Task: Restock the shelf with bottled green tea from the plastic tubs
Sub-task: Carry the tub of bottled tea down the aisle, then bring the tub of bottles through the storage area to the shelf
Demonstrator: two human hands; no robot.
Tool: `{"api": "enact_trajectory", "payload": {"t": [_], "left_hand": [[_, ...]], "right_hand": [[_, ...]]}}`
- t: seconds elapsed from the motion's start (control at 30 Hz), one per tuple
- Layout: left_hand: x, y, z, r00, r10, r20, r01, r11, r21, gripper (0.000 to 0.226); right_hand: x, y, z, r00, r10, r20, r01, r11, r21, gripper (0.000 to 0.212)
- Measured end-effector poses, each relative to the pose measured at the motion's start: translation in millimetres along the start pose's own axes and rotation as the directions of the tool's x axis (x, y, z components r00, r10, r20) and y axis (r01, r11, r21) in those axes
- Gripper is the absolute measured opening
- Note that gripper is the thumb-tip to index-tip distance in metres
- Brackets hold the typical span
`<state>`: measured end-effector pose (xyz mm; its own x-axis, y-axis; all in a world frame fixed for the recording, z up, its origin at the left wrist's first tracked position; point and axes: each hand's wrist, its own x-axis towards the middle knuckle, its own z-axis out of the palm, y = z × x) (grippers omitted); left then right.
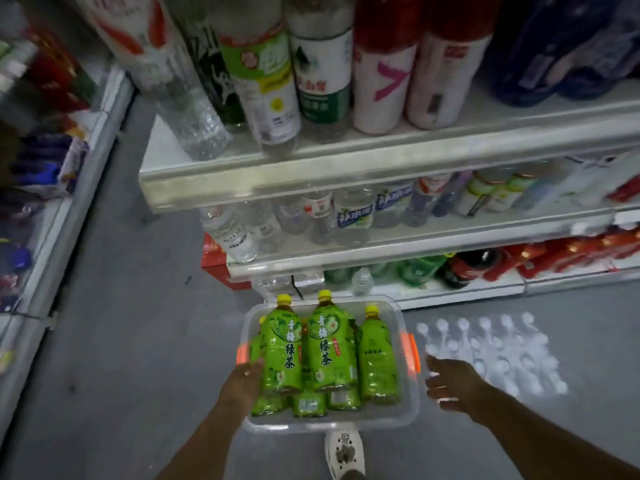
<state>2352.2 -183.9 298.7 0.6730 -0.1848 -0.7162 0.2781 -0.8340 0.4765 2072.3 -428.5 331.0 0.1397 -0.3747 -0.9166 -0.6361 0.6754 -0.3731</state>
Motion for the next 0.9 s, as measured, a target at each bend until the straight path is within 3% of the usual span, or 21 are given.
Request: {"api": "enact_trajectory", "payload": {"t": [0.1,0.17,0.3,0.43,0.6,0.7,0.8,0.9], "left_hand": [[-73.7,40.7,12.5,0.991,0.076,0.113,-0.075,0.997,-0.012,0.019],[-129.1,66.9,29.4,0.964,0.196,0.178,-0.204,0.979,0.028,0.025],[-268.5,104.4,74.6,0.827,0.479,0.294,-0.522,0.849,0.085,0.021],[-406.1,122.4,117.4,0.556,0.724,0.408,-0.820,0.558,0.128,0.020],[-550.7,129.0,168.5,0.222,0.830,0.513,-0.975,0.193,0.109,0.045],[-628.3,127.4,200.2,-0.007,0.861,0.509,-1.000,-0.020,0.021,0.063],[-689.9,130.6,238.1,-0.235,0.853,0.466,-0.962,-0.272,0.013,0.057],[-740.4,137.7,284.1,-0.421,0.785,0.455,-0.883,-0.470,-0.006,0.061]], "right_hand": [[-69.3,18.8,-35.8,0.989,-0.147,-0.006,0.147,0.989,-0.025,0.018],[-121.9,36.1,-65.5,0.963,-0.268,-0.003,0.267,0.962,-0.058,0.015],[-224.1,81.4,-136.2,0.845,-0.525,-0.099,0.459,0.809,-0.367,0.026],[-319.7,132.6,-210.8,0.647,-0.712,-0.274,0.508,0.670,-0.542,0.027],[-416.0,225.5,-293.9,0.319,-0.791,-0.522,0.435,0.611,-0.661,0.034],[-462.4,283.9,-329.9,0.122,-0.745,-0.656,0.343,0.652,-0.676,0.039],[-500.0,329.2,-360.0,-0.063,-0.672,-0.738,0.304,0.691,-0.655,0.044],[-524.3,367.5,-390.4,-0.150,-0.604,-0.783,0.238,0.747,-0.621,0.053]]}}
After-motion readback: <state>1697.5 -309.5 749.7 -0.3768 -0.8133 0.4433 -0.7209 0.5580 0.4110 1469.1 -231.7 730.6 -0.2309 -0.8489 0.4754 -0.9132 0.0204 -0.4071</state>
